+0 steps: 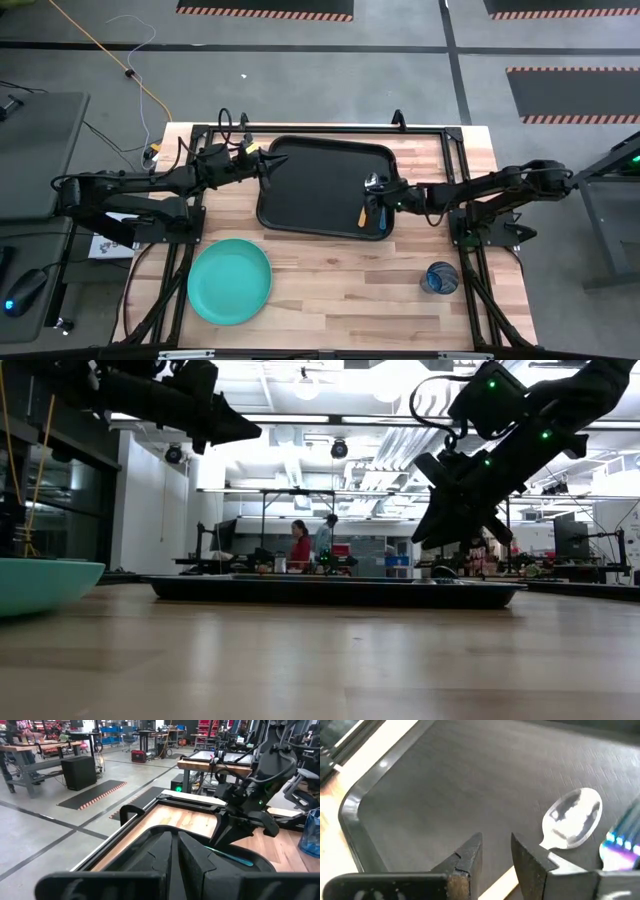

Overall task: Pick and place plate/cup/fork/spoon on tray
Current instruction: Put the blue plate on the black tray to the right side of the yellow spoon

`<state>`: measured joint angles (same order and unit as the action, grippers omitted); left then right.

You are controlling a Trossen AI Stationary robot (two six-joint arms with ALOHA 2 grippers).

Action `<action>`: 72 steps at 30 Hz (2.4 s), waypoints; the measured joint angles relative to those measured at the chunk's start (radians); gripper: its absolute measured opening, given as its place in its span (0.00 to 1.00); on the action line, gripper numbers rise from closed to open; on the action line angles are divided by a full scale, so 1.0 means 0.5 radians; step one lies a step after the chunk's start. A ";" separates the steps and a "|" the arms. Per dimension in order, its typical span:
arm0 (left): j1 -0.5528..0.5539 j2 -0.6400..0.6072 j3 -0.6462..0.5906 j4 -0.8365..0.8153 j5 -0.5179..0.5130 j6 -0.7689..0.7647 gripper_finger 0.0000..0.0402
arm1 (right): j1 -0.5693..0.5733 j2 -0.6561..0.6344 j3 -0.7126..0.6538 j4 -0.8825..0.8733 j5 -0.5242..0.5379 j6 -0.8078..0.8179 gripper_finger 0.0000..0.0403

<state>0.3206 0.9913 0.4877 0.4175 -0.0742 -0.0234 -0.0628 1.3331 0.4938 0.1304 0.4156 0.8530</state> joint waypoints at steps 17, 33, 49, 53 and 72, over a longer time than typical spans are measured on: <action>0.000 0.000 0.000 -0.005 -0.034 0.056 0.05 | -0.002 0.001 0.001 0.533 0.036 -1.088 0.23; -0.031 0.001 0.085 -0.222 0.305 0.075 0.29 | -0.077 0.001 0.002 0.748 0.179 -1.357 0.23; -1.109 0.129 0.564 -1.995 0.157 -0.481 0.56 | -0.216 0.001 0.004 0.734 0.033 -1.446 0.23; -1.430 0.318 0.552 -2.150 0.028 -0.611 0.56 | -0.216 0.001 0.005 0.722 0.027 -1.446 0.23; -1.474 0.893 0.554 -2.512 -0.296 -0.473 0.56 | -0.214 0.002 0.005 0.615 -0.014 -1.376 0.23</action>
<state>-0.4164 1.4379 0.7647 -0.8384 -0.2222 -0.2599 -0.1699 1.3342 0.4961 0.4377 0.4086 0.1650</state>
